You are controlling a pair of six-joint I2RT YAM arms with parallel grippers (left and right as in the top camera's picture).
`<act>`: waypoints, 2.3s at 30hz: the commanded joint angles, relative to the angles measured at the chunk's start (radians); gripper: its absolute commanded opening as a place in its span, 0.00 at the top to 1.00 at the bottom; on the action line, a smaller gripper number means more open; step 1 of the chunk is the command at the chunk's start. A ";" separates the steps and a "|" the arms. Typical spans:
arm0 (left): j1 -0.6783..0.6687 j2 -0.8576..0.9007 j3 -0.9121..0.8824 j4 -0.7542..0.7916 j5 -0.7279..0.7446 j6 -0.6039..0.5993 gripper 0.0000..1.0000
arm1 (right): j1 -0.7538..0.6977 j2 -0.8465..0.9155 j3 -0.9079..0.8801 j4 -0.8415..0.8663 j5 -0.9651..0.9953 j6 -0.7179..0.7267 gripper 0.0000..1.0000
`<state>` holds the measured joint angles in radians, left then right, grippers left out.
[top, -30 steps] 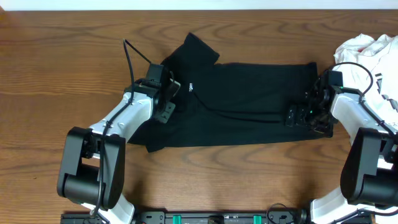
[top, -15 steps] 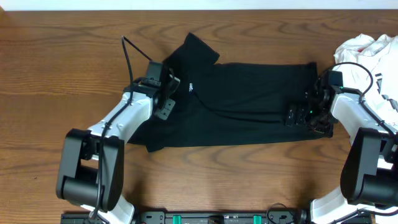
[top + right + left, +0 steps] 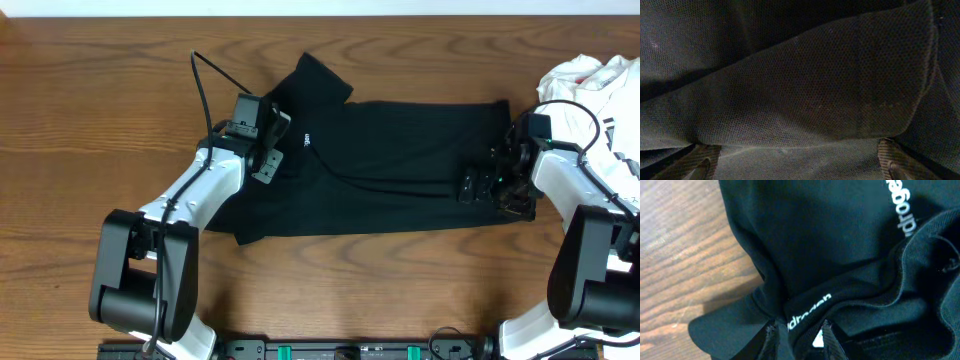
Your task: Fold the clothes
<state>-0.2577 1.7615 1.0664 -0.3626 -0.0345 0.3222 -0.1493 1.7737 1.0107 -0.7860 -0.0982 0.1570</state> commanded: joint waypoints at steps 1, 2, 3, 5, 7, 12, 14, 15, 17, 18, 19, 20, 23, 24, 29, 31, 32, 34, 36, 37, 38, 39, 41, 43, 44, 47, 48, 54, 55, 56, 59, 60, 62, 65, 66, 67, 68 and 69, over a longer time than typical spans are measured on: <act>0.006 -0.016 0.023 0.014 -0.019 0.006 0.69 | -0.007 0.011 -0.009 0.001 0.012 0.006 0.01; 0.006 -0.016 0.023 0.021 -0.019 0.006 0.69 | -0.007 0.011 -0.009 0.001 0.012 0.006 0.01; 0.006 -0.016 0.023 0.026 -0.019 0.006 0.69 | -0.008 0.011 -0.009 0.000 0.012 0.006 0.01; 0.006 -0.015 0.022 0.036 -0.019 0.006 0.69 | -0.007 0.011 -0.009 0.000 0.012 0.006 0.01; 0.006 -0.008 0.022 0.045 -0.019 0.006 0.69 | -0.007 0.011 -0.009 0.001 0.012 0.006 0.01; 0.006 0.044 0.022 0.075 -0.020 0.001 0.68 | -0.007 0.011 -0.009 0.001 0.012 0.006 0.01; 0.006 0.043 0.024 0.103 -0.049 -0.051 0.68 | -0.007 0.011 -0.009 0.001 0.012 0.006 0.01; 0.006 0.037 0.031 0.112 -0.071 -0.092 0.68 | -0.007 0.011 -0.009 0.001 0.012 0.006 0.01; 0.006 0.018 0.057 0.113 -0.087 -0.163 0.68 | -0.007 0.011 -0.009 0.000 0.012 0.006 0.01; 0.006 0.003 0.071 0.102 -0.086 -0.195 0.67 | -0.007 0.011 -0.009 0.001 0.012 0.006 0.01; 0.006 -0.013 0.084 0.086 -0.086 -0.223 0.67 | -0.006 0.011 -0.009 0.000 0.012 0.006 0.01; 0.006 -0.031 0.097 0.066 -0.086 -0.251 0.67 | -0.006 0.011 -0.009 0.000 0.012 0.006 0.01; 0.005 -0.106 0.114 -0.022 -0.080 -0.350 0.67 | -0.007 0.011 -0.009 0.001 0.012 0.006 0.01; 0.005 -0.130 0.114 -0.057 -0.072 -0.377 0.67 | -0.007 0.011 -0.009 0.001 0.012 0.006 0.01; -0.002 -0.195 0.114 -0.262 0.048 -0.509 0.77 | -0.007 0.011 -0.009 0.001 0.012 0.006 0.01; -0.006 -0.187 0.112 -0.332 0.050 -0.539 0.80 | -0.007 0.011 -0.009 0.001 0.012 0.006 0.01; -0.006 -0.182 0.109 -0.351 0.050 -0.545 0.81 | -0.007 0.011 -0.009 0.001 0.012 0.006 0.01; -0.006 -0.169 0.100 -0.371 0.049 -0.545 0.85 | -0.007 0.011 -0.009 0.001 0.012 0.006 0.01; -0.006 -0.154 0.087 -0.364 0.049 -0.533 0.85 | -0.007 0.011 -0.009 0.001 0.012 0.006 0.01; -0.006 -0.145 0.083 -0.355 0.049 -0.508 0.85 | -0.007 0.011 -0.009 0.001 0.012 0.006 0.01; -0.006 -0.134 0.081 -0.346 0.049 -0.478 0.85 | -0.007 0.011 -0.009 0.001 0.012 0.006 0.01; -0.006 -0.119 0.081 -0.338 0.049 -0.443 0.83 | -0.007 0.011 -0.009 0.001 0.012 0.006 0.01; -0.006 -0.090 0.081 -0.320 0.048 -0.382 0.72 | -0.007 0.011 -0.009 0.001 0.012 0.006 0.01; -0.006 -0.055 0.081 -0.308 0.043 -0.309 0.66 | -0.007 0.011 -0.009 0.001 0.012 0.006 0.01; -0.006 -0.042 0.081 -0.306 0.038 -0.284 0.61 | -0.007 0.011 -0.009 0.000 0.012 0.006 0.01; -0.006 0.005 0.081 -0.302 0.000 -0.193 0.51 | -0.007 0.011 -0.009 0.001 0.012 0.006 0.01; -0.006 0.019 0.081 -0.302 -0.019 -0.172 0.51 | -0.007 0.011 -0.009 0.001 0.012 0.006 0.01; -0.006 0.042 0.081 -0.256 -0.074 -0.150 0.51 | -0.007 0.011 -0.009 0.001 0.012 0.006 0.01; -0.006 0.042 0.081 -0.243 -0.075 -0.150 0.52 | -0.007 0.011 -0.009 0.001 0.012 0.006 0.01; -0.006 0.042 0.081 -0.230 -0.075 -0.150 0.58 | -0.007 0.011 -0.009 0.001 0.012 0.006 0.01; -0.006 0.042 0.081 -0.211 -0.074 -0.150 0.66 | -0.007 0.011 -0.009 0.001 0.012 0.006 0.01; -0.006 0.042 0.081 -0.211 -0.074 -0.150 0.66 | -0.007 0.011 -0.009 0.001 0.012 0.006 0.01; -0.006 0.042 0.081 -0.212 -0.074 -0.150 0.67 | -0.007 0.011 -0.009 0.001 0.012 0.006 0.01; -0.006 0.042 0.080 -0.217 -0.074 -0.150 0.67 | -0.007 0.011 -0.009 0.000 0.012 0.006 0.01; -0.006 0.043 0.080 -0.219 -0.074 -0.150 0.67 | -0.007 0.011 -0.009 0.001 0.012 0.006 0.01; -0.006 0.043 0.079 -0.219 -0.073 -0.150 0.67 | -0.007 0.011 -0.009 0.001 0.012 0.006 0.01; -0.006 0.043 0.077 -0.219 -0.070 -0.150 0.68 | -0.007 0.011 -0.009 0.001 0.012 0.006 0.01; -0.006 0.043 0.075 -0.219 -0.070 -0.150 0.67 | -0.007 0.011 -0.009 0.001 0.012 0.006 0.01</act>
<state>-0.2634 1.7973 1.1515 -0.5774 -0.0898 0.1585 -0.1493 1.7737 1.0107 -0.7860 -0.0982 0.1570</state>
